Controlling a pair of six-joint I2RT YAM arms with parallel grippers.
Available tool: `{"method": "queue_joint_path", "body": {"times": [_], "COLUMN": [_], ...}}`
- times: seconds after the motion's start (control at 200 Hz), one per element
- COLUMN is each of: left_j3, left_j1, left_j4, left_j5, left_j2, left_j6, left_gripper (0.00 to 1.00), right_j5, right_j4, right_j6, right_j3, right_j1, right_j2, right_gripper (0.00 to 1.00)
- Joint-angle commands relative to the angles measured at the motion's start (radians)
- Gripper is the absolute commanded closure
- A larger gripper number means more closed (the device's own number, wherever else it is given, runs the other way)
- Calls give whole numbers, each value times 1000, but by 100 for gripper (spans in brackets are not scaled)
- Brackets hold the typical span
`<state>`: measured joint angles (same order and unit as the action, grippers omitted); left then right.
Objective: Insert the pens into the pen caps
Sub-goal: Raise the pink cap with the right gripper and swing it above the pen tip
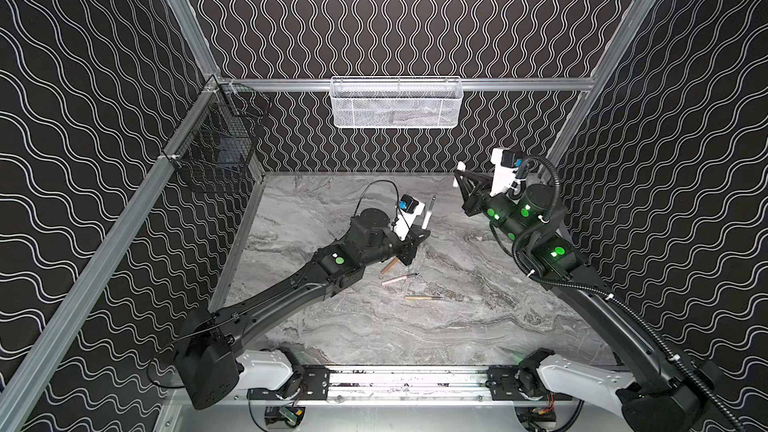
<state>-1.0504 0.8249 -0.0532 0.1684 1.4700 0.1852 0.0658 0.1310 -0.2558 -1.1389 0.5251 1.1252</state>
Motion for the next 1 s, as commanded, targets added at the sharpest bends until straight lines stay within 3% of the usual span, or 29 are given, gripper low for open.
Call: {"method": "queue_joint_path", "body": {"times": [0.0, 0.996], "left_j3": [-5, -11], "left_j1": [-2, -1], "left_j4": [-40, -34], "left_j5": [3, 13], "left_j2": [1, -3], "left_j6": [9, 7], "left_gripper": [100, 100], "right_j5": [66, 133], "right_j4": [71, 87], "right_j6": [-44, -100], "right_j3": [-15, 24], "right_j1": [11, 64], "right_j2": [8, 30], "right_gripper": [94, 95]}}
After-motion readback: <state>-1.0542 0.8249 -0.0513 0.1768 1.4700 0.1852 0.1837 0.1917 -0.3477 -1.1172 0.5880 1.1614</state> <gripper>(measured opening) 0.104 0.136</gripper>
